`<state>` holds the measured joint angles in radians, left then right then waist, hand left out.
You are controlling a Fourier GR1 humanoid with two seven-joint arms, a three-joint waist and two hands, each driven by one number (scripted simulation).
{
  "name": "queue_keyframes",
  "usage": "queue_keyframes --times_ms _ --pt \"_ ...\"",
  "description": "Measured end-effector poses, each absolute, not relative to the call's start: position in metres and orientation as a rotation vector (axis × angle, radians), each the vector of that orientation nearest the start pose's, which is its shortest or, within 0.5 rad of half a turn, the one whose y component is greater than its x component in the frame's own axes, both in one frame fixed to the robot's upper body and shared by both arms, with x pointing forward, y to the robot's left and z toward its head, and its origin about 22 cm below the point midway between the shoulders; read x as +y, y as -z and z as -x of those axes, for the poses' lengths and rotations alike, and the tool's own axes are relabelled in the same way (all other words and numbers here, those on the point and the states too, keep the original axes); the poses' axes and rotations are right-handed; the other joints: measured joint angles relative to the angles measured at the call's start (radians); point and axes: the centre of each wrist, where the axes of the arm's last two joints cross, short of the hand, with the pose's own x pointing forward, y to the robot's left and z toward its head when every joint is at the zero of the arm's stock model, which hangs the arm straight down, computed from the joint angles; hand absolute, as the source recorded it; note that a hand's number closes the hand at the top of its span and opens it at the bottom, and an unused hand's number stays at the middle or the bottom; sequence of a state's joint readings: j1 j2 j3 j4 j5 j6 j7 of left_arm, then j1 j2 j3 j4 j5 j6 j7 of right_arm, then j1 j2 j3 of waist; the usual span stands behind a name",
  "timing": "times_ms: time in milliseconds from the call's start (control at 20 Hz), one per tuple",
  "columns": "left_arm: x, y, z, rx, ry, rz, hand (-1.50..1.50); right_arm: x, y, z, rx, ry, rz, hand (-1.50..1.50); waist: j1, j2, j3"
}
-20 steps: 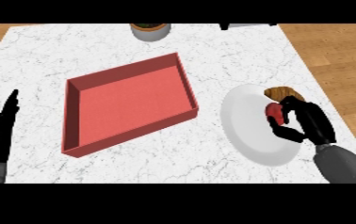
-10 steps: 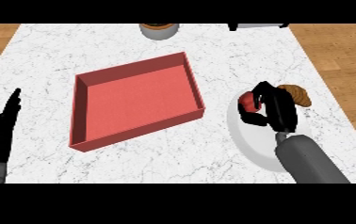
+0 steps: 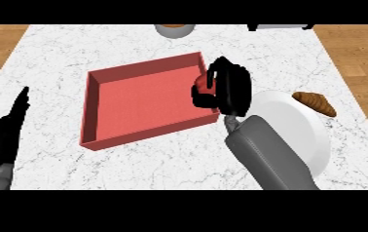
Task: Pick the bell pepper from the plate and place it in the cardboard box
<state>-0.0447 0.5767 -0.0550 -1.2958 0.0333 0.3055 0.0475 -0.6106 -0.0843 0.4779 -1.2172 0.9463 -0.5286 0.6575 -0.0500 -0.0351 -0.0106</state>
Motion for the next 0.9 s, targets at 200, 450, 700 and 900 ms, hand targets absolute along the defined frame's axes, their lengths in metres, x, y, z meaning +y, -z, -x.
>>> queue_keyframes --times_ms 200,450,700,900 --pt "0.368 -0.012 -0.254 -1.341 0.203 -0.664 0.0 -0.036 -0.118 -0.333 -1.567 -0.51 1.046 1.5 0.037 0.016 0.005" --pt "0.358 -0.017 -0.269 -1.369 0.222 -0.639 0.0 -0.006 -0.156 -0.344 -1.537 -0.495 1.059 1.5 0.069 0.032 0.008" --pt "0.351 -0.015 -0.275 -1.388 0.237 -0.63 0.0 0.0 -0.163 -0.373 -1.483 -0.476 1.059 1.5 0.089 0.042 0.009" --pt "0.347 -0.02 -0.277 -1.398 0.255 -0.618 0.0 -0.001 -0.154 -0.392 -1.414 -0.475 1.082 1.5 0.106 0.047 0.009"
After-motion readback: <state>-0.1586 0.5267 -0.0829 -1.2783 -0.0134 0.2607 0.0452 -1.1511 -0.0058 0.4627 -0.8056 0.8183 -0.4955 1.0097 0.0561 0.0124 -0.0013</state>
